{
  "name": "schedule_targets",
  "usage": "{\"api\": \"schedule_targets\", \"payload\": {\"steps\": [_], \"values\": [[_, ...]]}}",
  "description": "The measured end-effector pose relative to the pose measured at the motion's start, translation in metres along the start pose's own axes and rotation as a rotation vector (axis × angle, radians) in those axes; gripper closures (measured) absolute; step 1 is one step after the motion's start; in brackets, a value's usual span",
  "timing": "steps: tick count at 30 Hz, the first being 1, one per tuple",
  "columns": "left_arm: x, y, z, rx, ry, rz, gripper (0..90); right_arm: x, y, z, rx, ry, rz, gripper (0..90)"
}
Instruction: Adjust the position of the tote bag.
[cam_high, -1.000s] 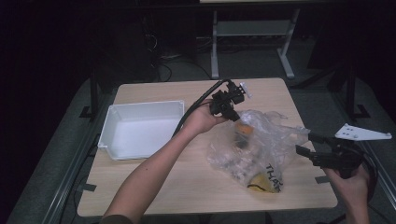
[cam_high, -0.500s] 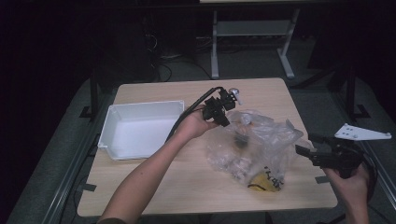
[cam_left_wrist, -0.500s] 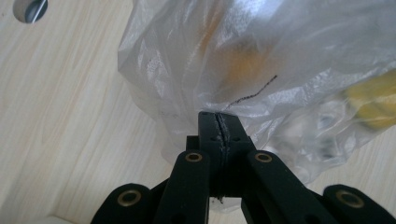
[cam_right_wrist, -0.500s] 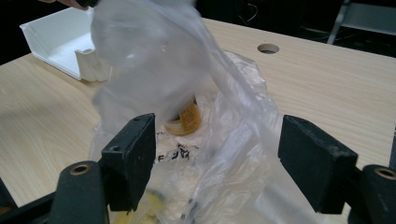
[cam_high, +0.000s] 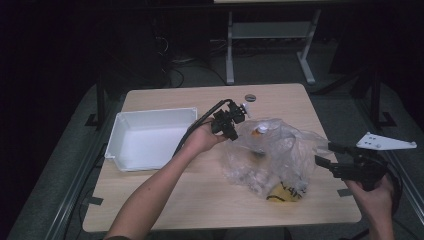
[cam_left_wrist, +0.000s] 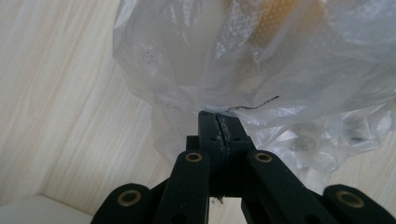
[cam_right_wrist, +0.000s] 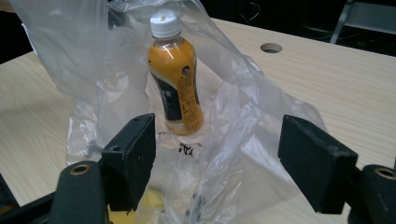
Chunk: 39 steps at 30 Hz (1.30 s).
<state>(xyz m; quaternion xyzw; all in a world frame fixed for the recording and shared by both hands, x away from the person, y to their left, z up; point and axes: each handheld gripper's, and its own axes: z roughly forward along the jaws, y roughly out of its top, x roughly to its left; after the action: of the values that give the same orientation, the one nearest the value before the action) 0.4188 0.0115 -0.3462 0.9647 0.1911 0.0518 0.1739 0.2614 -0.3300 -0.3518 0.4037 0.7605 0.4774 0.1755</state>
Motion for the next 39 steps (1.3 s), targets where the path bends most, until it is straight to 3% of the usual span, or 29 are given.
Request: {"api": "schedule_targets", "payload": {"steps": [28, 39], "values": [[0.008, -0.034, 0.025, 0.085, -0.025, -0.040, 88.4, 0.002, 0.000, 0.004, 0.012, 0.010, -0.006, 27.3], [0.010, -0.034, 0.006, -0.022, -0.068, -0.079, 73.0, 0.001, -0.001, 0.007, 0.020, 0.014, -0.003, 27.3]]}}
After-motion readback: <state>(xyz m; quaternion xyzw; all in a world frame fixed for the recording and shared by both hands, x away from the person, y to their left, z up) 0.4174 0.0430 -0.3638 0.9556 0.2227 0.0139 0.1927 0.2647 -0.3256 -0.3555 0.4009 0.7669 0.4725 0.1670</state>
